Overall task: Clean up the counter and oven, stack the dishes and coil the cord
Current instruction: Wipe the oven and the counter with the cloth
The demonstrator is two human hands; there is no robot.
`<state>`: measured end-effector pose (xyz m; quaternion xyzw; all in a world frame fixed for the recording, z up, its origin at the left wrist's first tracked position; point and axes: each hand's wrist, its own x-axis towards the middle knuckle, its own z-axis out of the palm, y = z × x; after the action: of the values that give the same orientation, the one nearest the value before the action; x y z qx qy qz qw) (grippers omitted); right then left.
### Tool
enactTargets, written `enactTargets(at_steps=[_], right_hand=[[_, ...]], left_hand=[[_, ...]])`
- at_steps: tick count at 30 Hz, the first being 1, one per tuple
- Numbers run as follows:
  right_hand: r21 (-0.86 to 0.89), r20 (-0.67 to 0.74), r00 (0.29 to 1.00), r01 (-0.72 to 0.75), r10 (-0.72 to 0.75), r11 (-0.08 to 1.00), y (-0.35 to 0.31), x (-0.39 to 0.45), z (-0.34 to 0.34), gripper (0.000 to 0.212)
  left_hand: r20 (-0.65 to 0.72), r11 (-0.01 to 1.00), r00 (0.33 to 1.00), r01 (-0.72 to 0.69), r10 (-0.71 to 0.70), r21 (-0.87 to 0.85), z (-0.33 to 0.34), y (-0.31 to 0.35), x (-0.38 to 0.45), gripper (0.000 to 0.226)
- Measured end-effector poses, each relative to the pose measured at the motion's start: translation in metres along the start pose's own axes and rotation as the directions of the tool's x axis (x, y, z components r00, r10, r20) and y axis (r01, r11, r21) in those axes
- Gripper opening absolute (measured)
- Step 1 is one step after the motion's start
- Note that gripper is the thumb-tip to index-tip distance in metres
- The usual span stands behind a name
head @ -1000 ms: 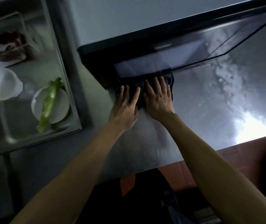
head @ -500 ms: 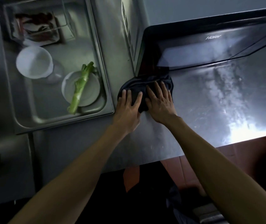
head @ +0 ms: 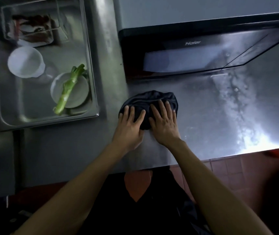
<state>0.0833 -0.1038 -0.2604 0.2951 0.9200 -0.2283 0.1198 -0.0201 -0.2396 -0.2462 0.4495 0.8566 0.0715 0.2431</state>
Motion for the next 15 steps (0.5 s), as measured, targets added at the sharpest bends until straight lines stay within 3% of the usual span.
enactTargets(at_steps=[5, 15], right_hand=[[0.017, -0.005, 1.0, 0.004, -0.003, 1.0, 0.068, -0.003, -0.025, 0.056], [0.039, -0.075, 0.994, -0.079, 0.081, 0.996, 0.202, 0.013, -0.077, 0.055]], left_hand=[[-0.021, 0.999, 0.999, 0.035, -0.034, 0.019, 0.014, 0.068, 0.028, 0.074], [0.09, 0.999, 0.995, 0.034, -0.037, 0.032, 0.025, 0.193, 0.116, 0.076]])
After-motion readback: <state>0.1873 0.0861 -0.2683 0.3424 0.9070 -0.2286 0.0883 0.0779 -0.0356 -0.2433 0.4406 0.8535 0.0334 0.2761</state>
